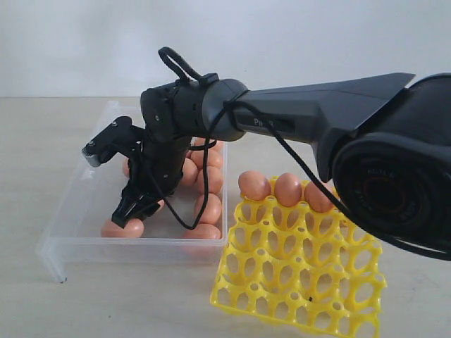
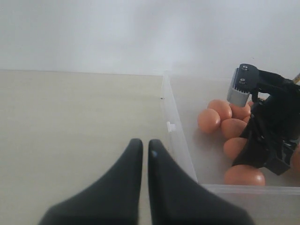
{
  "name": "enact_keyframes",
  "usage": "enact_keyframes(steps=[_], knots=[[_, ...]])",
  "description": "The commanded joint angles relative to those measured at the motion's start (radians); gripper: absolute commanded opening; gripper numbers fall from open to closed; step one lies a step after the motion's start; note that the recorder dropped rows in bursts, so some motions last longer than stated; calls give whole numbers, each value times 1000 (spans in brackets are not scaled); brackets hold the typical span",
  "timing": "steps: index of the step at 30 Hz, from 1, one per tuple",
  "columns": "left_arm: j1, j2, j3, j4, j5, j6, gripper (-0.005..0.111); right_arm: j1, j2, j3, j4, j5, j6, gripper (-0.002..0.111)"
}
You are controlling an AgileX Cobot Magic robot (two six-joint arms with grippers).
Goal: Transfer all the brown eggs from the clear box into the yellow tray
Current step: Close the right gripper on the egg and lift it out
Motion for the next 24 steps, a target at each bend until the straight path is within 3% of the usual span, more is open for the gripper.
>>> enact_keyframes(steps=[1, 11, 21, 24], knots=[[3, -2, 3, -3, -6, 2, 4, -2, -4, -6, -8, -2, 13, -1], [3, -2, 3, -3, -6, 2, 4, -2, -20, -6, -8, 73, 13, 0], [3, -2, 3, -3, -6, 2, 4, -2, -281, -6, -104, 258, 13, 0], [3, -2, 3, -3, -6, 2, 4, -5, -336, -6, -94, 363, 99, 0]])
